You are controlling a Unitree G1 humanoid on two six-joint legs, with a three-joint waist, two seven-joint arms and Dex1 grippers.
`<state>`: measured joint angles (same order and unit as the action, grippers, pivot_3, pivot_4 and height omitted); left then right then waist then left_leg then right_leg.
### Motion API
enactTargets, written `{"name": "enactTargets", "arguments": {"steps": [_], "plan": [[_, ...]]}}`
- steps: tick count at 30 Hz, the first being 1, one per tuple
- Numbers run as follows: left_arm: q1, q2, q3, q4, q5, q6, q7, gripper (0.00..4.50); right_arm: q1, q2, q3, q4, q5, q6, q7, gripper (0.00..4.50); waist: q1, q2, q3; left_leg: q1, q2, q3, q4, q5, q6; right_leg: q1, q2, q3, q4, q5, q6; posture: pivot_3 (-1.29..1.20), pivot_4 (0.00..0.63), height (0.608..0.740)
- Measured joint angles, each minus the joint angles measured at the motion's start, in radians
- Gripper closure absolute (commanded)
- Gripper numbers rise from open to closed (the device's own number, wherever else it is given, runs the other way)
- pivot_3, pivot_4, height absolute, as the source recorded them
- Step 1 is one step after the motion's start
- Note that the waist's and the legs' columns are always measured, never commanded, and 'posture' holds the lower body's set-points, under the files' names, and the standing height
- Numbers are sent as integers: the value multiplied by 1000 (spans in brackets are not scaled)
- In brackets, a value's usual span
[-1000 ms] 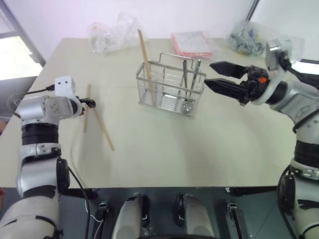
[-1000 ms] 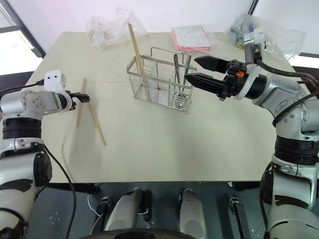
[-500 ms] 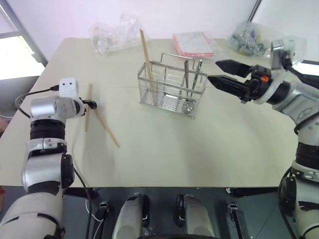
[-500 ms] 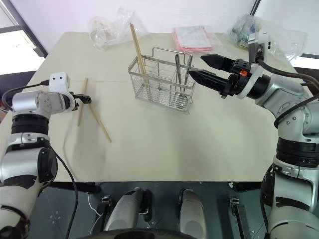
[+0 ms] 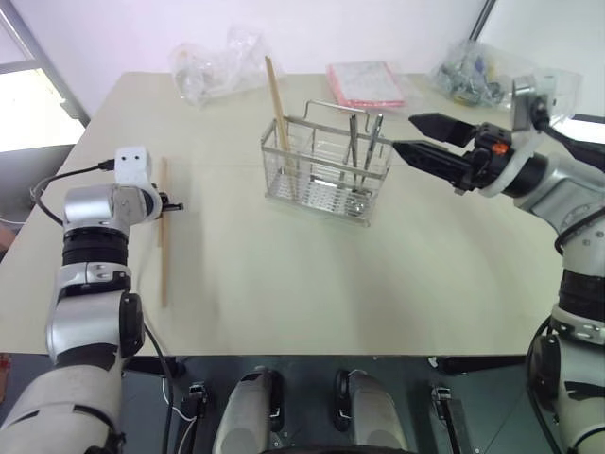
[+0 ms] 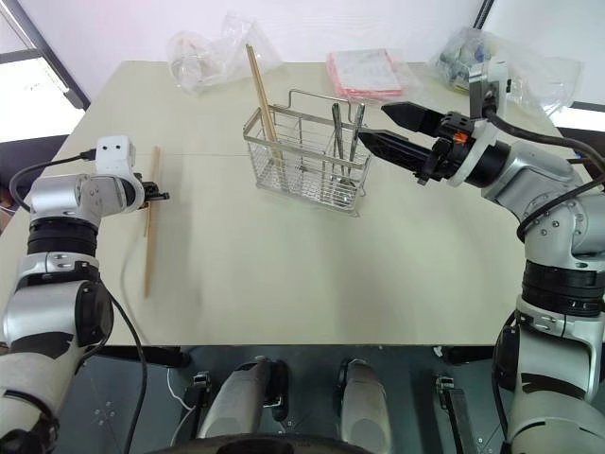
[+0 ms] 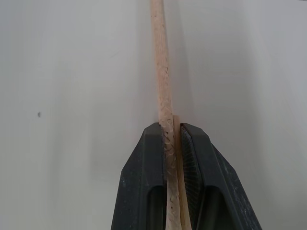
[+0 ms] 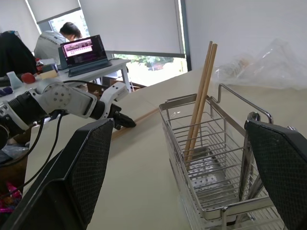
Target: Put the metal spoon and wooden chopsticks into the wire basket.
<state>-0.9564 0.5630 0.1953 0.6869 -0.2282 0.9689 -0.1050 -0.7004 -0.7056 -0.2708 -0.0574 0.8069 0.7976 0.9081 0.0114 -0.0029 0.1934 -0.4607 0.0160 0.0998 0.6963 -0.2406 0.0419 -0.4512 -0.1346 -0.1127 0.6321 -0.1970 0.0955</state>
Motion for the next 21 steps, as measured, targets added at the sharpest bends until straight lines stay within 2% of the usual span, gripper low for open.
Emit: {"name": "enactTargets", "arguments": {"steps": [21], "plan": [[12, 5, 55, -19, 22, 24, 36, 4472, -7, 18, 0, 3, 2, -8, -11, 0, 0, -1, 0, -1, 0, 0, 0, 0, -1, 0, 0, 0, 0, 0, 0, 0, 150, 699]]}}
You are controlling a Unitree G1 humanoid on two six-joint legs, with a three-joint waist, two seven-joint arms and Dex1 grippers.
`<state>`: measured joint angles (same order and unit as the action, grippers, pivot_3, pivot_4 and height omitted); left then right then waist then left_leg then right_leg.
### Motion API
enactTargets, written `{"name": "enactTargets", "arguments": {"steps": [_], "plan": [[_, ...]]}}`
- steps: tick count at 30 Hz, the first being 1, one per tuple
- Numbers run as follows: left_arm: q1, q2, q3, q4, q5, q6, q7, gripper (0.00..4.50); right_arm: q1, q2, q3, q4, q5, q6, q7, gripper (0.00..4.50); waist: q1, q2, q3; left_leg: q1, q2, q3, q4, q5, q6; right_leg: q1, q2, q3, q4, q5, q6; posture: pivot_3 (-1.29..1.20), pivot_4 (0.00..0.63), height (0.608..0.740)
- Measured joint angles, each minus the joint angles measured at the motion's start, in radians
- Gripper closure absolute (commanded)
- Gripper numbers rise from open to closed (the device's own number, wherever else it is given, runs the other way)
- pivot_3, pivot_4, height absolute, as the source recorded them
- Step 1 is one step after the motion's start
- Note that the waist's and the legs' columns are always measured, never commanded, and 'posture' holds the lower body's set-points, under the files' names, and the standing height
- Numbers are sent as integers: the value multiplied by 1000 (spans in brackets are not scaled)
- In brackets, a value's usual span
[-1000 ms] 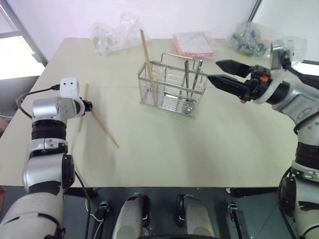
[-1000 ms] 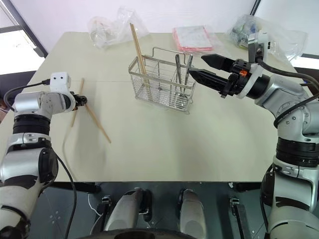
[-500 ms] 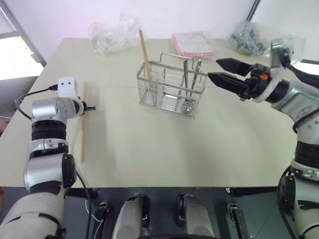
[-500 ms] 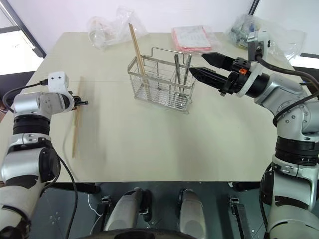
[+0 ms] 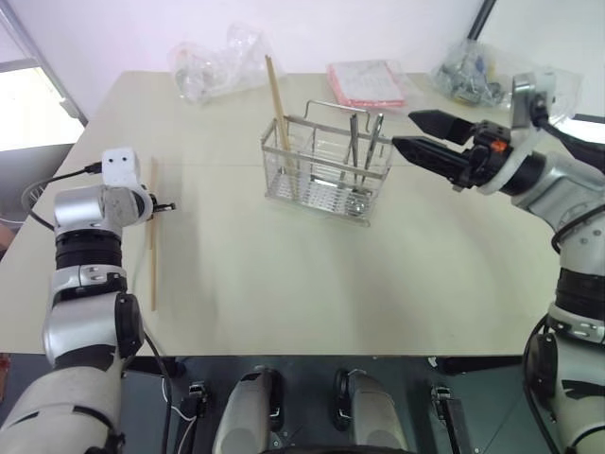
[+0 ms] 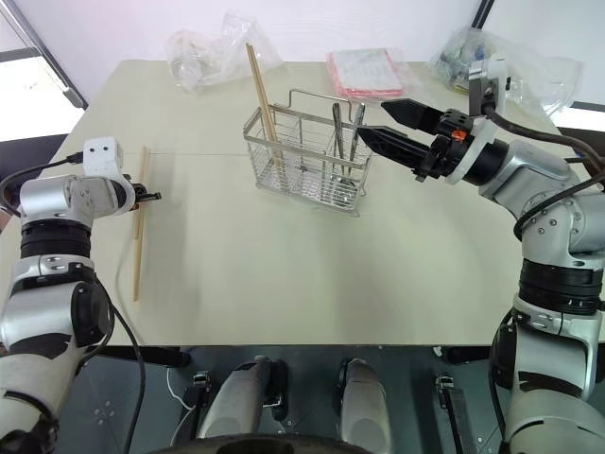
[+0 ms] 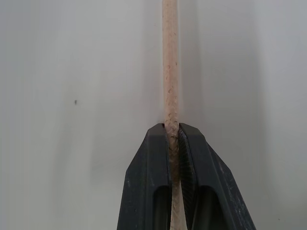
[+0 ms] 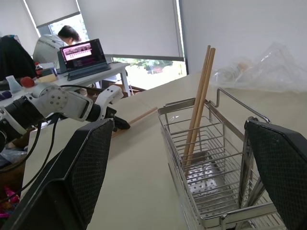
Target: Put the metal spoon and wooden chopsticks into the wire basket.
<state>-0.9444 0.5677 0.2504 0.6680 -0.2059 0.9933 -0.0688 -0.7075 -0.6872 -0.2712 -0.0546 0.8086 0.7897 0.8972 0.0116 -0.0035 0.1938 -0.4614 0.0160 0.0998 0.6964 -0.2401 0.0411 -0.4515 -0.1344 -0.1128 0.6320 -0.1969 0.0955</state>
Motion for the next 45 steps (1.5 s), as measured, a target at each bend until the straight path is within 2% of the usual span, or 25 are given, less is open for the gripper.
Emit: {"name": "enactTargets", "arguments": {"steps": [6, 13, 17, 20, 25, 27, 38, 42, 45], "plan": [[-4, 0, 0, 0, 2, -7, 3, 4472, -2, -2, 0, 23, -3, -3, 10, 0, 1, 0, 0, 0, 0, 0, 0, 0, 0, 0, 0, 0, 0, 0, 0, 0, 150, 699], [-37, -3, 1, -15, 23, -104, 27, 4472, -40, -5, 15, 42, -11, -4, 24, 0, 1, 0, 0, 0, 0, 0, 0, 0, 0, 0, 0, 0, 0, 0, 0, 0, 150, 699], [-73, -25, -2, 47, 31, -121, 41, 4472, -48, -5, 28, 54, -13, -4, 33, 0, 1, 0, 0, 0, 0, 0, 0, 0, 0, 0, 0, 0, 0, 0, 0, 0, 150, 699], [-77, -54, -14, 148, 45, -145, 39, 3349, -49, -5, 33, 58, -19, -4, 33, 0, 0, 0, 0, 0, 0, 1, 0, 0, 0, 0, 0, 0, 0, 0, 0, 0, 150, 699], [-92, -54, -14, 204, 61, -187, 44, 888, -50, -1, 34, 58, -18, -3, 28, 0, 3, 0, 0, 0, 0, 1, 0, 0, 1, 0, 0, 0, 0, 0, 0, 0, 150, 699], [-93, -49, -12, 216, 66, -196, 45, 45, -50, -1, 34, 56, -17, -1, 15, 0, 5, 0, 0, 0, 0, 0, 1, -1, 1, 1, 0, 0, 0, 0, 0, 0, 150, 699], [-137, -43, -13, 266, 71, -194, 29, 45, -47, -1, 21, 36, 1, 8, -16, 0, 1, -1, 0, 0, 0, 0, 1, -1, 1, 0, 0, 0, 0, 0, 0, 0, 150, 699], [-162, -63, 18, 224, 49, -94, 69, 45, -47, 0, 21, 36, 1, 8, -22, 0, 1, -1, 0, -1, 0, 0, 1, 0, 1, 0, 0, 0, 0, 0, 0, 0, 150, 699], [-160, -91, 64, 121, 23, 47, 122, 45, -46, -1, 21, 35, 1, 8, -22, 0, 0, -1, 0, -1, 0, 0, 1, 0, 1, 0, 0, 0, 0, 0, 0, 0, 150, 699]]}}
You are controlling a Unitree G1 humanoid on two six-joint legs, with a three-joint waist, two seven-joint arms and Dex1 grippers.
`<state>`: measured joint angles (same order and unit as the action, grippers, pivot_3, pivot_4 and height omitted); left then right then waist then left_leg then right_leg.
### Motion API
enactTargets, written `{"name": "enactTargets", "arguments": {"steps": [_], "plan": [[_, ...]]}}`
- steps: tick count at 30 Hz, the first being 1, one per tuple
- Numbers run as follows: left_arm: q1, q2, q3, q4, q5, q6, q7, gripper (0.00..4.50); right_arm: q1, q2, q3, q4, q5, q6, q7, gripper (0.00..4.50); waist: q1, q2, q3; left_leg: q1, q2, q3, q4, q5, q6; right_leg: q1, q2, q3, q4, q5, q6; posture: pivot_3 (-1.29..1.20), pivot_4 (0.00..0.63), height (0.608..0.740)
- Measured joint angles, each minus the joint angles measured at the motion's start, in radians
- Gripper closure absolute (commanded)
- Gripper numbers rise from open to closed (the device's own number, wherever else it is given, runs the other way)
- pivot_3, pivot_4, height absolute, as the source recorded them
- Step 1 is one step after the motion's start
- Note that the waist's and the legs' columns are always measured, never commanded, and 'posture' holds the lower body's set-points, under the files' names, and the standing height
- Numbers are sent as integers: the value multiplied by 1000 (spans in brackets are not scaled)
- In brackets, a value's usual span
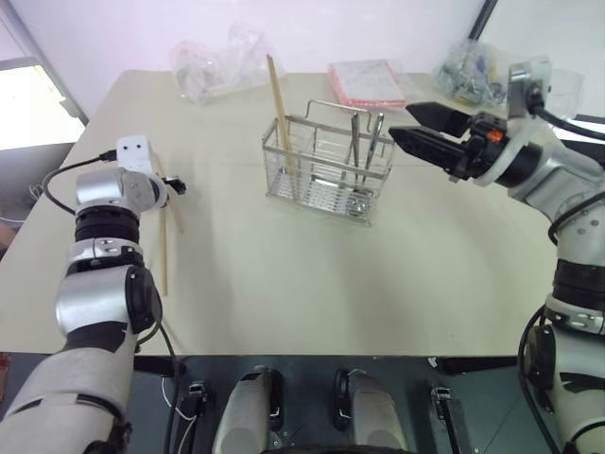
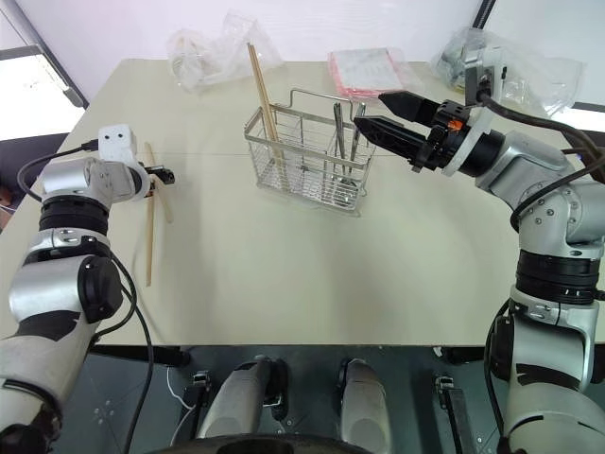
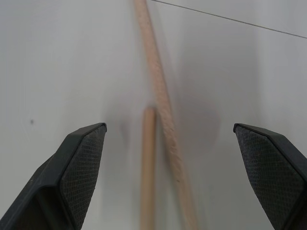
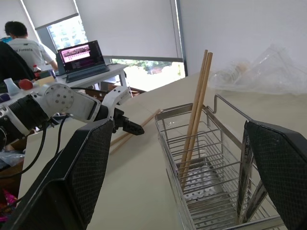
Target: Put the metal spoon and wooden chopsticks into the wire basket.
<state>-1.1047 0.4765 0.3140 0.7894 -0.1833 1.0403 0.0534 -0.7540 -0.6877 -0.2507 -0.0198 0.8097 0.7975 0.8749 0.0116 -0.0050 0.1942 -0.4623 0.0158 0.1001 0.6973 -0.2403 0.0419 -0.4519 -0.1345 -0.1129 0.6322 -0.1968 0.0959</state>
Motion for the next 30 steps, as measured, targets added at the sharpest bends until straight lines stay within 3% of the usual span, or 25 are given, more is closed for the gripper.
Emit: {"name": "enactTargets", "arguments": {"steps": [8, 18, 30], "plan": [[75, -23, 25, -209, -8, 192, 25, 45, 18, 1, 0, 0, -1, -8, -1, 0, -2, 0, 0, 0, 0, 0, 0, 0, 0, 0, 0, 0, 1, 0, 0, 0, 150, 699], [-13, -92, 24, -212, 0, 128, 60, 45, 20, 7, 0, -4, 0, -10, -5, 0, 1, -1, 0, 0, 0, 0, 0, 0, 0, 1, 0, 0, 0, 0, 0, 0, 150, 699], [-23, -163, 133, -211, -4, 155, 187, 45, 41, 7, -22, -26, 3, -9, -15, 0, 1, -1, 0, 0, 0, 0, 0, 0, 0, 0, 0, 0, 0, 0, 0, 0, 150, 699]]}}
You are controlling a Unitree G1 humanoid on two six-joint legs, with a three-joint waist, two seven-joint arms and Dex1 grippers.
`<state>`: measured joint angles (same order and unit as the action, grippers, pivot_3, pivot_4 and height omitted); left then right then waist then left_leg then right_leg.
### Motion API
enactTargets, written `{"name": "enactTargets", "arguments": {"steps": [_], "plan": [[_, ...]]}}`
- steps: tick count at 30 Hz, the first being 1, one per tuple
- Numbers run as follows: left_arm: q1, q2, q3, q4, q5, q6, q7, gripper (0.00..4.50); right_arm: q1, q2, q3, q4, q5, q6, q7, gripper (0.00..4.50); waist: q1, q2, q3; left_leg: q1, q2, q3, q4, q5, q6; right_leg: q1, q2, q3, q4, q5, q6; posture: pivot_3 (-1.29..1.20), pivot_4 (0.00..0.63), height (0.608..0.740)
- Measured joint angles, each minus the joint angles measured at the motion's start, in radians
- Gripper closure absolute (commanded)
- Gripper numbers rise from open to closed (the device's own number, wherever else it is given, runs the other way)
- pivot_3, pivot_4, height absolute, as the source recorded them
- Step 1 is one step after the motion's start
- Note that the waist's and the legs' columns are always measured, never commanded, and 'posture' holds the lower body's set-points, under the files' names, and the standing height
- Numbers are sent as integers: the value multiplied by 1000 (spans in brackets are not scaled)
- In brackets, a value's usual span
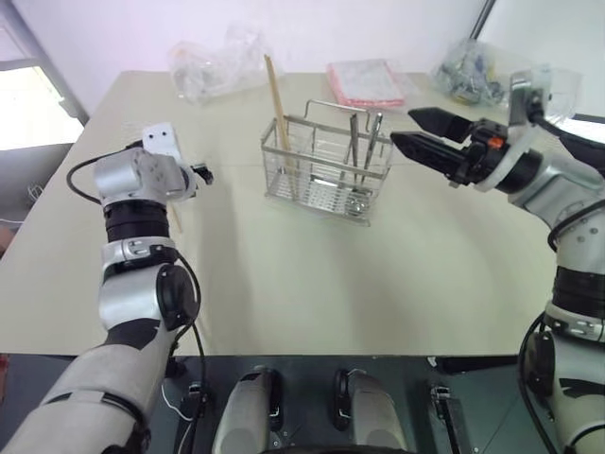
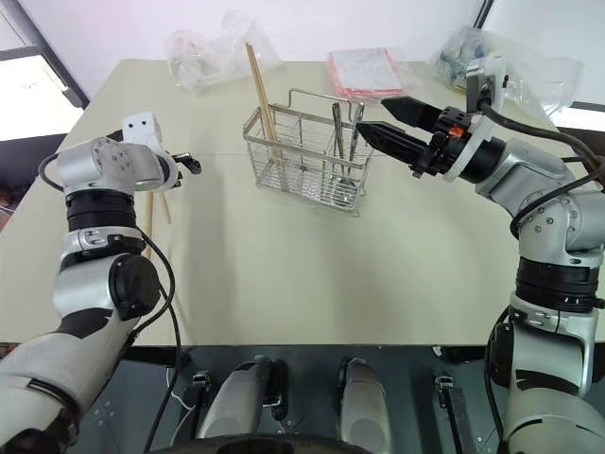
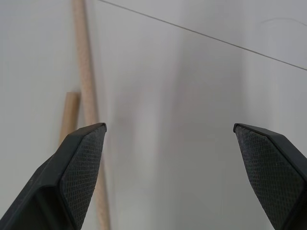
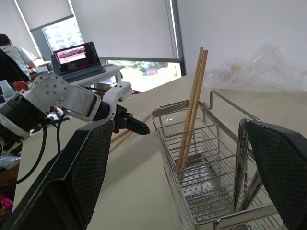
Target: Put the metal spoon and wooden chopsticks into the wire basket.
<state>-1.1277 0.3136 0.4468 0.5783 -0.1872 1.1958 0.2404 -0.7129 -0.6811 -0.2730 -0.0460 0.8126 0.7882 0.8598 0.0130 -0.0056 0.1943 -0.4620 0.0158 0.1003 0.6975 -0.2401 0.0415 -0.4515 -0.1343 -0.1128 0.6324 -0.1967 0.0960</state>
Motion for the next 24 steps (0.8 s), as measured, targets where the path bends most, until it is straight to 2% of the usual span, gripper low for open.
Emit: {"name": "enactTargets", "arguments": {"steps": [7, 12, 18, 24], "plan": [[8, 27, 27, -132, 0, 178, 10, 45, 6, 2, -3, -1, 0, 0, -7, 0, -2, 0, 0, 0, 0, 0, 0, 0, 0, 0, 0, 0, 0, 0, 0, 0, 150, 699], [64, 143, 17, -304, -3, 389, -47, 45, 10, 8, -3, -3, -1, 0, -6, 0, -9, 0, 0, 0, 0, 0, -1, 0, -1, -1, 0, 0, 1, 0, 0, 0, 150, 699], [159, 188, -2, -397, -57, 411, -74, 45, 11, 26, 4, -3, -2, -2, 3, 0, 1, 0, 0, 0, 0, -1, 0, 0, -2, 0, -1, 0, 1, 0, 0, 0, 150, 699], [211, 170, -21, -404, -106, 411, -60, 45, 10, 35, 17, -2, -4, -10, 8, 0, 0, 0, 0, 0, 0, -1, 0, 0, -2, 0, 0, 0, 1, 0, 0, 0, 150, 699]]}}
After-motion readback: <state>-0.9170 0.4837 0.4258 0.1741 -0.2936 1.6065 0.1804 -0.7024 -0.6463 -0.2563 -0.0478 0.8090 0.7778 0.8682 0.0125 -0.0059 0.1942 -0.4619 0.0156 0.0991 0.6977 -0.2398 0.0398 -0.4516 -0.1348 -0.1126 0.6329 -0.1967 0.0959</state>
